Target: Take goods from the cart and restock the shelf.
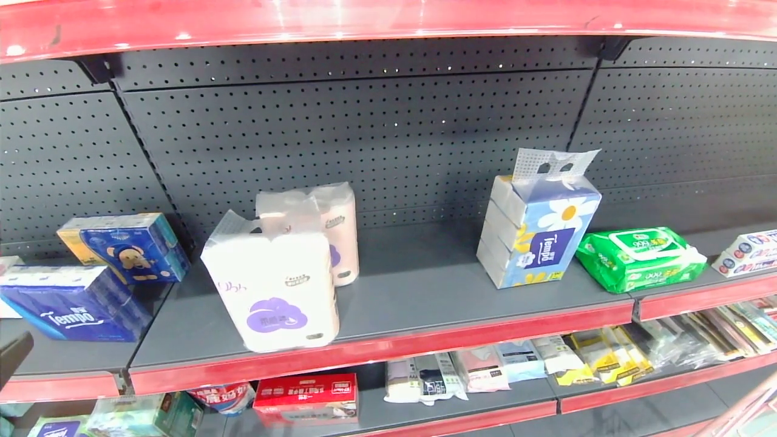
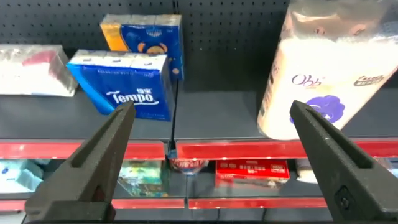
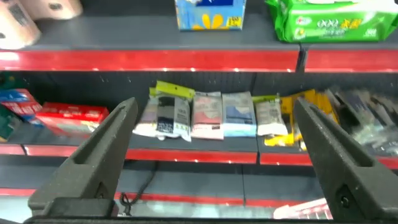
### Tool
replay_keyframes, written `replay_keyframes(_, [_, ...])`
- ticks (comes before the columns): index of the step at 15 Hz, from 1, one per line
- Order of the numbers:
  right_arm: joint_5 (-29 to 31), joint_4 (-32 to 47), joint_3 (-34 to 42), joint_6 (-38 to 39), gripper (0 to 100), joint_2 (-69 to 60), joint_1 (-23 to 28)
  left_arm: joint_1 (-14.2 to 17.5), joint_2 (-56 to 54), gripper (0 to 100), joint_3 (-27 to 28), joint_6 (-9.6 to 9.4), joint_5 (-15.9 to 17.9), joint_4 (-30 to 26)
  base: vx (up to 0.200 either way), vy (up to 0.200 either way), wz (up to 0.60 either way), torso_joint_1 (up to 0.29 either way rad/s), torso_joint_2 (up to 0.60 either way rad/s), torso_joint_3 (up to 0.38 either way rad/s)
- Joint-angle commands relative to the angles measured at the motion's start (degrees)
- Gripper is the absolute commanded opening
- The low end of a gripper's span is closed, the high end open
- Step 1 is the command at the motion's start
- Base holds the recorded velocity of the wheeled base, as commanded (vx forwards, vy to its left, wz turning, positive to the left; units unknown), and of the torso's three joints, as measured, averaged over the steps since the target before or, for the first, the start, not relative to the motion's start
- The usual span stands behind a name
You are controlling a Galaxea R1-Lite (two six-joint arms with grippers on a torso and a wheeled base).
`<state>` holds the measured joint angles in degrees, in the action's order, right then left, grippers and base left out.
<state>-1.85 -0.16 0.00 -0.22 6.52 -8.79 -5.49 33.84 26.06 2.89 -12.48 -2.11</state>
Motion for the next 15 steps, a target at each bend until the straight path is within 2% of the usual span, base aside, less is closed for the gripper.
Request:
replay_keyframes(1, [0.01, -0.02, 0.0, 0.04, 100, -0.9, -0.26, 0.04, 4.13, 100, 0.13, 1.59, -0.09, 0.18, 0.0, 0.0, 0.0, 0.0, 0.0, 0.0])
replay_keyframes(2, [0.01, -0.02, 0.0, 0.13, 100, -0.9, -0.26, 0.04, 5.89, 100, 0.13, 2.82, -0.09, 0.53, 0.0, 0.0, 0.0, 0.0, 0.0, 0.0])
replay_keyframes(4, [0.01, -0.02, 0.0, 0.04, 100, -0.9, -0.26, 1.35, 9.05, 100, 0.39, 3.0, -0.88, 1.14, 0.0, 0.0, 0.0, 0.0, 0.0, 0.0])
replay_keyframes(6, [0.01, -0.02, 0.0, 0.04, 100, -0.9, -0.26, 6.72, 15.99, 100, 1.97, 3.09, -0.35, 1.23, 0.0, 0.0, 0.0, 0.0, 0.0, 0.0])
replay_keyframes(7, [0.01, -0.02, 0.0, 0.04, 100, -0.9, -0.26, 9.88, 19.95, 100, 2.76, 3.09, 1.41, 3.16, 0.0, 0.0, 0.0, 0.0, 0.0, 0.0])
replay_keyframes(9, [0.01, -0.02, 0.0, 0.13, 100, -0.9, -0.26, 14.01, 24.52, 100, 2.68, 2.56, 5.45, 5.19, 0.0, 0.0, 0.0, 0.0, 0.0, 0.0])
replay_keyframes(12, [0.01, -0.02, 0.0, 0.04, 100, -0.9, -0.26, 14.98, 30.49, 100, 2.5, 2.56, 6.16, 5.36, 0.0, 0.0, 0.0, 0.0, 0.0, 0.0])
replay_keyframes(15, [0.01, -0.02, 0.0, 0.04, 100, -0.9, -0.26, 14.36, 33.75, 100, 1.71, 0.01, 7.74, 5.27, 0.0, 0.0, 0.0, 0.0, 0.0, 0.0])
